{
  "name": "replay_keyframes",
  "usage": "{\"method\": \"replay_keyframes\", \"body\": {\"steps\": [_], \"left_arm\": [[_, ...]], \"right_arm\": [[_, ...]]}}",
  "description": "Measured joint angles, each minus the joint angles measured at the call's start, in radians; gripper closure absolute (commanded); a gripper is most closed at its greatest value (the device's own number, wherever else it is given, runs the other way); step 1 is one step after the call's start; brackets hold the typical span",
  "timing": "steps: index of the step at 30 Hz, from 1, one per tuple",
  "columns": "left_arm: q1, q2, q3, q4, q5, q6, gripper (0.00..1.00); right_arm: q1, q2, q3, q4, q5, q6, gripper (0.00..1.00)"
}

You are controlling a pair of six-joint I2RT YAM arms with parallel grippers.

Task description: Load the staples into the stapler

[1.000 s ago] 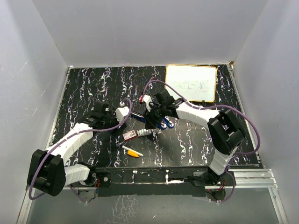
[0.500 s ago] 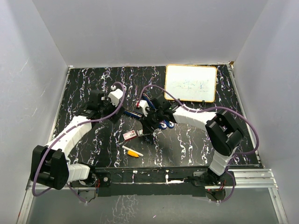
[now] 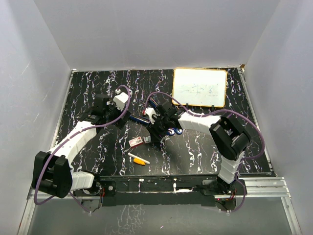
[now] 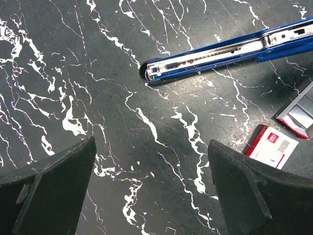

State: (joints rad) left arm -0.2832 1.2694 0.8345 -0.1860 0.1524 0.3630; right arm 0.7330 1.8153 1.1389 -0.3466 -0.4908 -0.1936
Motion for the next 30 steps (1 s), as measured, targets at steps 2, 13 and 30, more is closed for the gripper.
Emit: {"method": "replay_keyframes", "body": {"steps": [2, 13, 30], "left_arm": [[0.000, 0.000, 0.000, 0.000, 0.000, 0.002, 0.04], [0.000, 0.000, 0.000, 0.003, 0.001, 0.012, 0.03], [0.000, 0.000, 0.000, 0.003, 0.001, 0.034, 0.03]], "right_arm": [[0.000, 0.006, 0.000, -0.003, 0.008, 0.000, 0.55], [0.000, 0.022, 0.019, -0.027, 0.052, 0.000, 0.57], [0.000, 0.051, 0.048, -0.048, 0.078, -0.014, 0.60]]}}
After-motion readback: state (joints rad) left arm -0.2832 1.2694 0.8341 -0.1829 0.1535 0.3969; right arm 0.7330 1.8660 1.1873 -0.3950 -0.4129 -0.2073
